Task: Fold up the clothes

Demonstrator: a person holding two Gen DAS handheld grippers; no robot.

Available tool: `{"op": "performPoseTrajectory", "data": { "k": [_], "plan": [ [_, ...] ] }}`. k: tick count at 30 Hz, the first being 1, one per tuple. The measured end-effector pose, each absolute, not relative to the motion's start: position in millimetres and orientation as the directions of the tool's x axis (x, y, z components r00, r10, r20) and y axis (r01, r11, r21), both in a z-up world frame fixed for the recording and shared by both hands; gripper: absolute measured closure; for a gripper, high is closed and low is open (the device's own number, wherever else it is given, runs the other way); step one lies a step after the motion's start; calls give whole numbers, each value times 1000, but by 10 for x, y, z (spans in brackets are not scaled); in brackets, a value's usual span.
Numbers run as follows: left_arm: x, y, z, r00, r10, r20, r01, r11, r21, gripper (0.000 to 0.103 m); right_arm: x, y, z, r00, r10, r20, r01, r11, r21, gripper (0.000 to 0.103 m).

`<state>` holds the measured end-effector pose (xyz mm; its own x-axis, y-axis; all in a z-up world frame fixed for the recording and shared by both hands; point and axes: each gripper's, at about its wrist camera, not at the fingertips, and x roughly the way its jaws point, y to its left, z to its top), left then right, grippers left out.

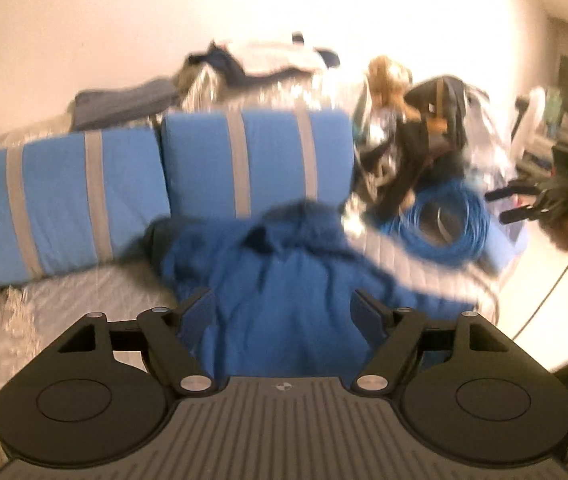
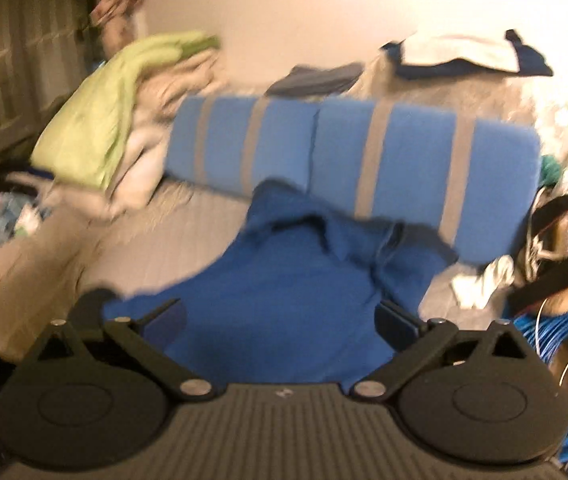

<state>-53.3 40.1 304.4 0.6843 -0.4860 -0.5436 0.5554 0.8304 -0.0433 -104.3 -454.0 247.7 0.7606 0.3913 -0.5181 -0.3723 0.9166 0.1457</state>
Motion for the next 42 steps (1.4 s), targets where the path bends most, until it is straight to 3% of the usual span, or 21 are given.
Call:
{"op": "performPoseTrajectory", "data": {
  "k": [4,8,14,19,24,29,34,35,37,38,39,42],
  "plan": [
    [-114,315,3283,744,-462,-482,506,862,-45,29,-612,-4495,2861,805,381,-455,-343,924,167,0],
    [433,169,3153,807,-388,-445,423,906,-22,27,-86,-4243,2884,845,322,-426,-330,942,58,0],
    [1308,-88,2464,830,-315,-460,364,931,19,28,900,-3937,2173,809,248,-532,-270,962,38,0],
    [1716,-287,1807,817,-307,-489,372,927,41,27,1543,-4038,1359,768,231,-598,-175,973,151,2],
    [1872,-402,1291,781,-332,-530,411,911,34,27,1964,-4347,652,726,258,-637,-40,941,336,16],
    [1929,-521,978,774,-352,-527,452,889,70,27,2182,-4581,186,715,311,-626,73,857,510,18],
    [1885,-788,789,779,-363,-511,516,834,196,27,2372,-4669,-90,723,359,-590,122,774,621,22],
    [1864,-867,750,780,-369,-505,533,815,228,27,2405,-4673,-122,726,364,-583,126,764,633,29],
    [1813,-1060,675,782,-391,-485,569,766,300,27,2466,-4684,-175,725,368,-582,149,742,654,52],
    [1793,-1164,631,783,-400,-477,582,742,333,27,2492,-4692,-194,720,367,-589,170,730,662,78],
    [1776,-1265,587,783,-408,-470,592,720,361,27,2518,-4701,-212,714,367,-597,191,718,670,84],
    [1757,-1589,438,793,-424,-438,602,660,451,27,2528,-4701,-112,712,390,-584,173,709,684,86]
  ]
}}
